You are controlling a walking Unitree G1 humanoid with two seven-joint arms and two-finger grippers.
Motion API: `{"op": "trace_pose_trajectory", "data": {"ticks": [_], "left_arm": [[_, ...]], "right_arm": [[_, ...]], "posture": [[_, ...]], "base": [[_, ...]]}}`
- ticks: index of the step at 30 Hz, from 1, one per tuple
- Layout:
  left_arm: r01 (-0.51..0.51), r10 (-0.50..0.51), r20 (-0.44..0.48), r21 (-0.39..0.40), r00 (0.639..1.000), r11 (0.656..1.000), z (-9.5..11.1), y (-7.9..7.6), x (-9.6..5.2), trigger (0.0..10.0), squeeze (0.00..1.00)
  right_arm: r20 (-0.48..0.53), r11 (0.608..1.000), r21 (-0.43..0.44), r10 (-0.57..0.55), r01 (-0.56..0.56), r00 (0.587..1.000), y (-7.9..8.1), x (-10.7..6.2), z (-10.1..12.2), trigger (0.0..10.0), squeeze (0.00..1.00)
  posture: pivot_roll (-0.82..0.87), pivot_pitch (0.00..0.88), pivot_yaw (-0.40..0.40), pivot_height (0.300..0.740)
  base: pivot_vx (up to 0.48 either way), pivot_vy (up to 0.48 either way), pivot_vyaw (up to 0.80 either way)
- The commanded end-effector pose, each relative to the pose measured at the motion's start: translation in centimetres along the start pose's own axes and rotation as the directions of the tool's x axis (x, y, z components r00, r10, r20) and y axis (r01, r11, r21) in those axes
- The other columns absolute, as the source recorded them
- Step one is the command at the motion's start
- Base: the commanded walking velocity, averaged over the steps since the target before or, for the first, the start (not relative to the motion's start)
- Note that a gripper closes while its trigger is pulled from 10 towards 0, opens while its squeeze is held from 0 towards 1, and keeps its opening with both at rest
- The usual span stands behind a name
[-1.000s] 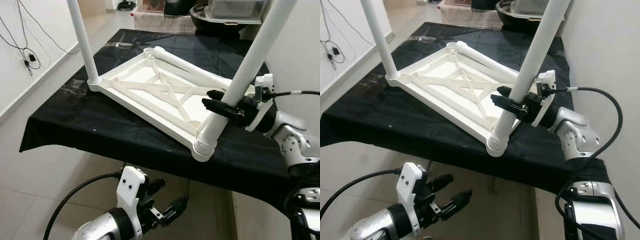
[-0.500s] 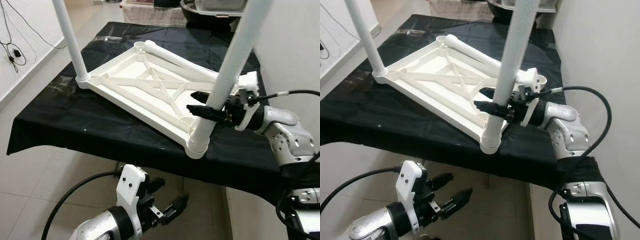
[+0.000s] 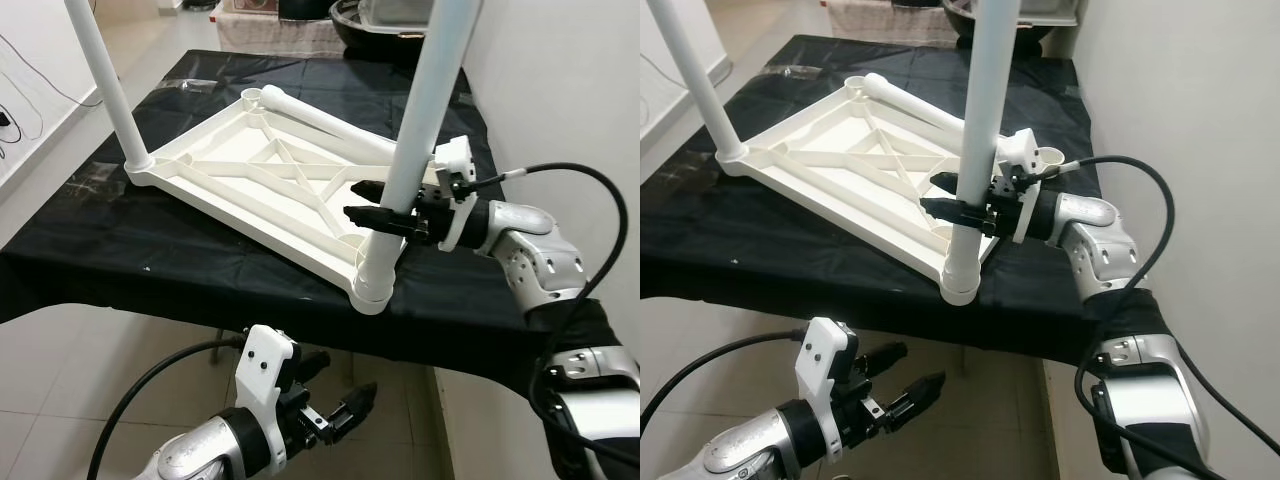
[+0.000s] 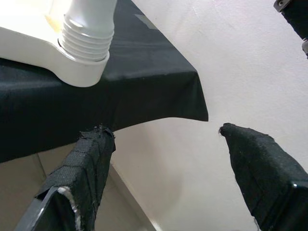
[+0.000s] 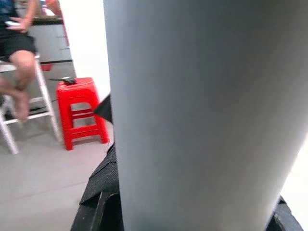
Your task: Building children table
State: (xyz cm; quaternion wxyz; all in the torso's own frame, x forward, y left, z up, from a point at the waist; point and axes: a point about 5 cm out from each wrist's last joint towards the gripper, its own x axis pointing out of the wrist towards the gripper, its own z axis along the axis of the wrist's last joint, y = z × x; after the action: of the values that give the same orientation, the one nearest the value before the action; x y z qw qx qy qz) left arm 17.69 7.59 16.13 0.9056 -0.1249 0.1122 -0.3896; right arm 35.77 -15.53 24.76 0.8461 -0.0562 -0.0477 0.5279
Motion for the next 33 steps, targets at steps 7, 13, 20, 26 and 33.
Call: {"op": "trace_pose_trajectory", "data": {"ticks": [7, 13, 20, 26, 33], "left_arm": [[-0.002, 0.002, -0.006, -0.001, 1.000, 1.000, -0.2, 0.2, 0.4, 10.0, 0.00], [-0.003, 0.003, -0.002, 0.001, 1.000, 1.000, -0.2, 0.5, 0.8, 10.0, 0.00], [-0.003, 0.003, 0.004, 0.011, 1.000, 1.000, -0.2, 0.9, 1.4, 10.0, 0.00], [-0.008, 0.008, 0.012, 0.019, 1.000, 1.000, -0.2, 1.2, 1.8, 10.0, 0.00], [-0.011, 0.010, 0.022, 0.025, 1.000, 1.000, -0.1, 1.4, 2.1, 10.0, 0.00]], "right_arm": [[-0.226, 0.894, 0.054, -0.423, 0.445, 0.878, -1.1, -2.2, -5.4, 10.0, 0.00], [-0.248, 0.699, 0.040, -0.685, 0.714, 0.685, -2.6, -3.7, -6.0, 10.0, 0.00], [-0.256, 0.357, 0.022, -0.901, 0.934, 0.350, -2.8, -4.5, -6.1, 10.0, 0.00], [-0.281, 0.040, 0.060, -0.958, 0.997, 0.055, -2.7, -3.8, -6.6, 10.0, 0.00], [-0.266, -0.214, 0.050, -0.944, 0.976, -0.194, -2.4, -2.2, -5.9, 10.0, 0.00]], "posture": [[0.19, 0.160, -0.048, 0.740], [0.19, 0.150, -0.043, 0.740], [0.18, 0.128, -0.037, 0.740], [0.18, 0.115, -0.045, 0.740], [0.18, 0.109, -0.046, 0.740]], "base": [[0.000, 0.000, 0.00], [0.000, 0.000, 0.00], [0.000, 0.000, 0.00], [0.000, 0.000, 0.00], [0.000, 0.000, 0.00]]}}
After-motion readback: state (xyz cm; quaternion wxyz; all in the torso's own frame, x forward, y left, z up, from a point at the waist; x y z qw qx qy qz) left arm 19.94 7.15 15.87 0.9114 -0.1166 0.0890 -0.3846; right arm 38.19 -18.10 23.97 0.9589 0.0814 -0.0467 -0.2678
